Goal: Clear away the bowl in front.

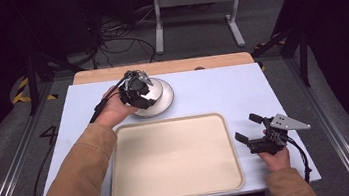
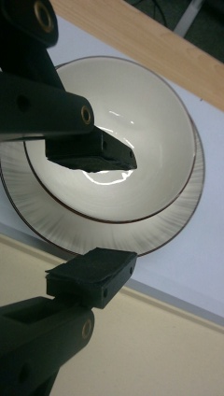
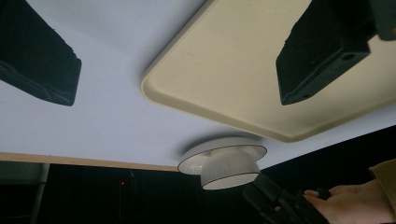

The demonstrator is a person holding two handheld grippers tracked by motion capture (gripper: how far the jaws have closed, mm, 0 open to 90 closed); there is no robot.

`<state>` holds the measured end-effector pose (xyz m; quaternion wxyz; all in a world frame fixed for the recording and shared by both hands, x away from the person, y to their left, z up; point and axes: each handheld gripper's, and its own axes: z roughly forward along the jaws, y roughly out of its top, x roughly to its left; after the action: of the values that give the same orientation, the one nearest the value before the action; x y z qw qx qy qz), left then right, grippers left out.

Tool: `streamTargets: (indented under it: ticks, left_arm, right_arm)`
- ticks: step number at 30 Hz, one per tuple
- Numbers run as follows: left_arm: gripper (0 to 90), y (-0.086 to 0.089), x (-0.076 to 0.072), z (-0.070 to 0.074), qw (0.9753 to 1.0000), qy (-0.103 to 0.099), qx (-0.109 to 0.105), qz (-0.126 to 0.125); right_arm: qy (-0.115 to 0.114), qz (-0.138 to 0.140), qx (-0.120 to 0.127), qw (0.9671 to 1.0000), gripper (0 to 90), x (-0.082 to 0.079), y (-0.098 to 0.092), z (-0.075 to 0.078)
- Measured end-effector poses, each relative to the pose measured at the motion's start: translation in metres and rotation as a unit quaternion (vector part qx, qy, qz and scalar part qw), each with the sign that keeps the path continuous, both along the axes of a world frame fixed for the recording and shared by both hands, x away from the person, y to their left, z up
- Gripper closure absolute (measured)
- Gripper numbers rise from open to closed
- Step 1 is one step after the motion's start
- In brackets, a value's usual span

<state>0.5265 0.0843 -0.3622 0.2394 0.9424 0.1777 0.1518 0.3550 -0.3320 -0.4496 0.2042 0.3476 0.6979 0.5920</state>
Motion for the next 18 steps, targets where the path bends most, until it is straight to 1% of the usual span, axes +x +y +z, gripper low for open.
streamTargets:
  ticks: [3, 5, 9, 11, 12, 13, 14, 16, 18]
  left_arm:
    - [54.2, -0.005, 0.002, -0.003, 0.9996, 0.004, 0.024, -0.014]
    - [56.0, -0.008, 0.001, -0.005, 0.999, -0.008, 0.037, -0.024]
    - [59.4, -0.015, 0.002, -0.008, 0.9977, -0.015, 0.055, -0.037]
    - [59.8, -0.016, 0.004, -0.012, 0.9975, -0.008, 0.06, -0.036]
    - [59.7, -0.017, 0.006, -0.014, 0.9971, -0.003, 0.067, -0.035]
    - [59.7, -0.018, 0.006, -0.016, 0.9969, -0.004, 0.073, -0.03]
    - [59.8, -0.018, 0.007, -0.017, 0.9963, -0.003, 0.08, -0.03]
    - [60.2, -0.019, 0.008, -0.019, 0.9955, -0.012, 0.089, -0.032]
    - [61.2, -0.019, 0.009, -0.021, 0.9955, -0.014, 0.089, -0.031]
  right_arm:
    - [0.001, 0.0, 0.001, 1.0, 0.4, 0.0, 0.0, 0.0]
    - [0.001, 0.001, 0.002, 1.0, 0.4, 0.0, 0.0, 0.0]
    - [0.001, 0.003, 0.002, 1.0, 0.4, 0.0, 0.0, 0.0]
    - [0.001, 0.003, 0.003, 1.0, 0.4, 0.0, 0.0, 0.0]
    - [0.002, 0.004, 0.003, 1.0, 0.5, 0.0, 0.0, 0.0]
    - [0.002, 0.004, 0.004, 1.0, 0.5, 0.0, 0.0, 0.0]
    - [0.002, 0.004, 0.003, 1.0, 0.5, 0.0, 0.0, 0.0]
    - [0.002, 0.005, 0.003, 1.0, 0.5, 0.0, 0.0, 0.0]
    - [0.003, 0.006, 0.003, 1.0, 0.6, 0.0, 0.0, 0.0]
